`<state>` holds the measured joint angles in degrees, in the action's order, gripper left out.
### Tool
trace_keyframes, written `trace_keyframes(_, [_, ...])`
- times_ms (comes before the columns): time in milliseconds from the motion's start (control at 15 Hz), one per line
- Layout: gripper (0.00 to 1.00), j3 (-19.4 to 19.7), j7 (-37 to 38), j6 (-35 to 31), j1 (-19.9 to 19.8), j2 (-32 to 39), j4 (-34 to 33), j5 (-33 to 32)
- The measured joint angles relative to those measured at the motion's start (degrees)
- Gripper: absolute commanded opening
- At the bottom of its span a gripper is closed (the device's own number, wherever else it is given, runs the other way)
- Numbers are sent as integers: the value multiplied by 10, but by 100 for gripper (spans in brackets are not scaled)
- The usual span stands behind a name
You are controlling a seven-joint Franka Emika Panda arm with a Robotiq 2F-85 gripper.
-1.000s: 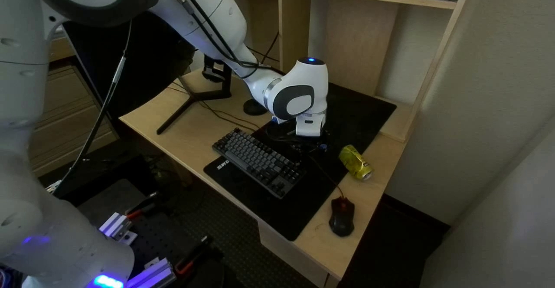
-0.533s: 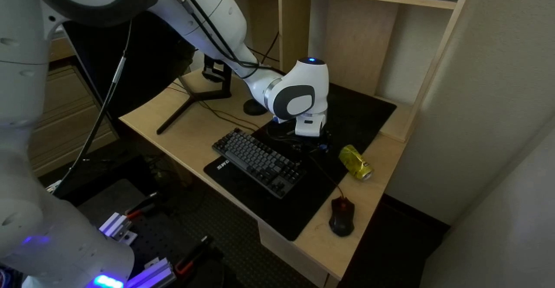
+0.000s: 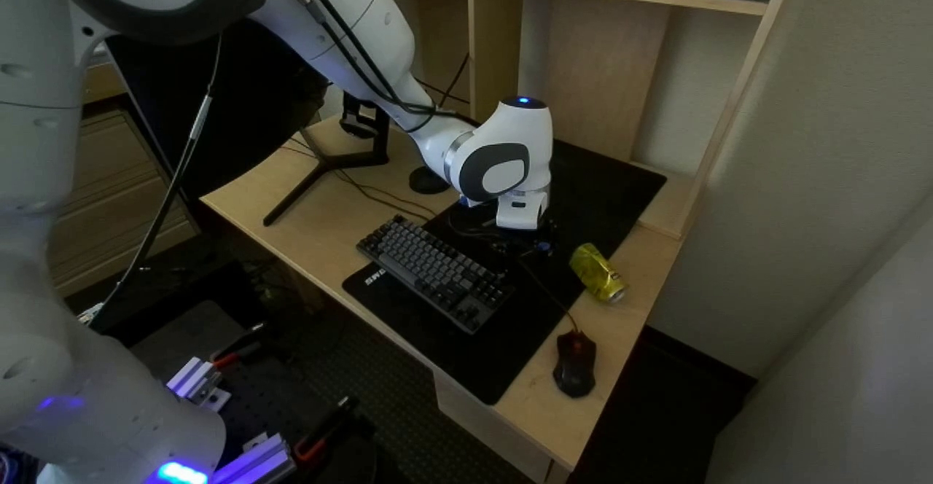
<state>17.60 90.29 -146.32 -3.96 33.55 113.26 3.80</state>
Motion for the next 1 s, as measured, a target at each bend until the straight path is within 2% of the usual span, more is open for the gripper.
trace_keyframes(200, [100, 0, 18, -39, -1, 15, 0, 9])
trace_keyframes(667, [100, 0, 28, -59, -3, 13, 2, 29])
trace_keyframes(1000, [100, 0, 16, -88, -4, -55, 42, 29])
